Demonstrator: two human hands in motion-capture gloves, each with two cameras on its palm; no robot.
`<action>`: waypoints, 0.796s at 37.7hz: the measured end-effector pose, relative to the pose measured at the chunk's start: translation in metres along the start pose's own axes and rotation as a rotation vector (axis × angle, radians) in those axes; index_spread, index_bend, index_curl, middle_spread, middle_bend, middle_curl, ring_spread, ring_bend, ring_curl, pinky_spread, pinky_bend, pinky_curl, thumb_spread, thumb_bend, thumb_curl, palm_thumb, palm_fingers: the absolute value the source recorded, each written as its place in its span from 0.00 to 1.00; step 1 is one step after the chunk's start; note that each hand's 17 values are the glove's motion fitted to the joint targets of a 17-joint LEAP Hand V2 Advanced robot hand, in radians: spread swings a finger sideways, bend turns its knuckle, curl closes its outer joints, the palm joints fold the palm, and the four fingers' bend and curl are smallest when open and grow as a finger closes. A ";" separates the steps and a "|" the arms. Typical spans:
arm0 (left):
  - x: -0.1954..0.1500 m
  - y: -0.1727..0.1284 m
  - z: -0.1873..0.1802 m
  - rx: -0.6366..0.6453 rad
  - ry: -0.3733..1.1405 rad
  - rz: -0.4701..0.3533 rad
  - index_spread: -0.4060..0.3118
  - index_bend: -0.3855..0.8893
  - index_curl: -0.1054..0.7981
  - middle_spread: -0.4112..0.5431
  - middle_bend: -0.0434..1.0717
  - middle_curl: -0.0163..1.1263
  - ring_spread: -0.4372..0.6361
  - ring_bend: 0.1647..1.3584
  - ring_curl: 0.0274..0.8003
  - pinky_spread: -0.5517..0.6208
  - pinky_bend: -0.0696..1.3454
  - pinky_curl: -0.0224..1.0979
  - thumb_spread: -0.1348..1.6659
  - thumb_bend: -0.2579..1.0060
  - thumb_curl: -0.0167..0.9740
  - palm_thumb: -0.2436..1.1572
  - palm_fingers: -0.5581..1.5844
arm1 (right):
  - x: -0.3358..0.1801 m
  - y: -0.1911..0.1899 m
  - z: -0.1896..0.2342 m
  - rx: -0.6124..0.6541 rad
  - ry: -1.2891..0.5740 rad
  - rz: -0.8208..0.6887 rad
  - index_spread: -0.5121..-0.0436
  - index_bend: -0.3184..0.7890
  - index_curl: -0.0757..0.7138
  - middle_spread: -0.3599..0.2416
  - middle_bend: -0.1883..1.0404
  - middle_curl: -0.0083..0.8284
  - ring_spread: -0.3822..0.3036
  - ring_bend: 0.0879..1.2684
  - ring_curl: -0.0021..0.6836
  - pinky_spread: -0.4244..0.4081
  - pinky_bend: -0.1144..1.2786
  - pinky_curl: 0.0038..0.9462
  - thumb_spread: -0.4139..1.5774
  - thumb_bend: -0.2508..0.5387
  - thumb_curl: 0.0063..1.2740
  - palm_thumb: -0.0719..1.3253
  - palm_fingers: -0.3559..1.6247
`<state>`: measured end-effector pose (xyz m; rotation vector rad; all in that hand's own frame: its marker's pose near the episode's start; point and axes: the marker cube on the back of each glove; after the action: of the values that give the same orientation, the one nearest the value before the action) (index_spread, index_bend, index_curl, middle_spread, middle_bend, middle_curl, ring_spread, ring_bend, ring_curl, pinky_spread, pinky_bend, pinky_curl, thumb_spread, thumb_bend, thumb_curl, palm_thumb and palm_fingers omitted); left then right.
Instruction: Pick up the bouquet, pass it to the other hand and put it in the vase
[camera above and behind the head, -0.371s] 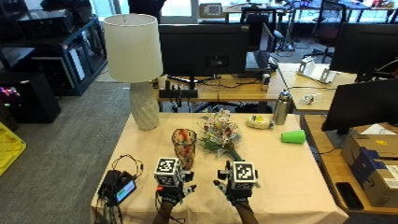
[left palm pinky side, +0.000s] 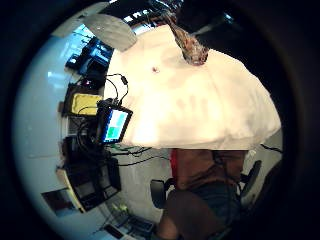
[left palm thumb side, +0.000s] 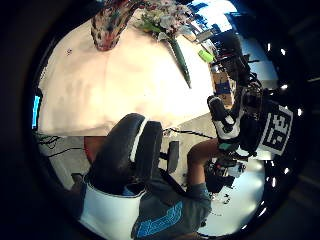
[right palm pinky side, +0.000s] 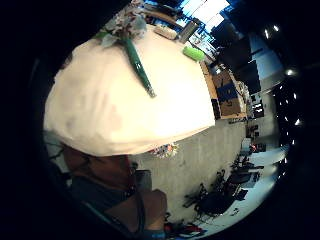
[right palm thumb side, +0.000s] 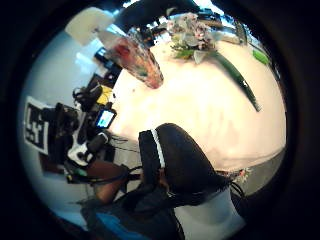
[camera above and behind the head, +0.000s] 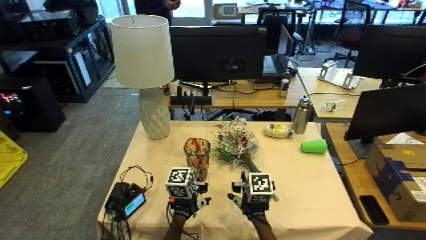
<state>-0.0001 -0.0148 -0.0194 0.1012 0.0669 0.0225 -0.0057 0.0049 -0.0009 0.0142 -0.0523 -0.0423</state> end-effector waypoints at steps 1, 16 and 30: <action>0.001 0.006 0.007 -0.056 -0.028 -0.008 0.46 0.43 0.32 0.56 0.19 0.15 0.71 0.28 0.21 0.81 0.35 0.21 0.59 0.22 0.16 0.30 0.41 | -0.001 0.002 -0.007 -0.031 0.014 0.002 0.34 0.43 0.33 0.67 0.33 0.22 0.79 0.11 0.17 0.84 0.37 0.21 0.71 0.43 0.11 0.26 0.29; 0.001 0.009 0.019 -0.114 -0.062 -0.006 0.46 0.43 0.40 0.57 0.19 0.20 0.74 0.31 0.26 0.84 0.35 0.25 0.65 0.19 0.22 0.31 0.40 | 0.013 -0.006 -0.004 -0.065 0.048 0.017 0.30 0.39 0.35 0.69 0.33 0.31 0.82 0.14 0.26 0.87 0.40 0.28 0.76 0.34 0.17 0.28 0.25; -0.003 0.010 0.024 -0.120 -0.045 0.003 0.46 0.42 0.43 0.57 0.20 0.23 0.75 0.32 0.28 0.84 0.35 0.27 0.66 0.19 0.26 0.30 0.40 | 0.104 -0.066 0.046 -0.135 0.047 0.177 0.28 0.36 0.31 0.75 0.31 0.34 0.86 0.16 0.30 0.88 0.49 0.35 0.75 0.29 0.20 0.30 0.15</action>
<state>-0.0012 -0.0071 0.0054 -0.0184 0.0204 0.0274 0.0928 -0.0659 0.0498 -0.1245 -0.0034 0.1319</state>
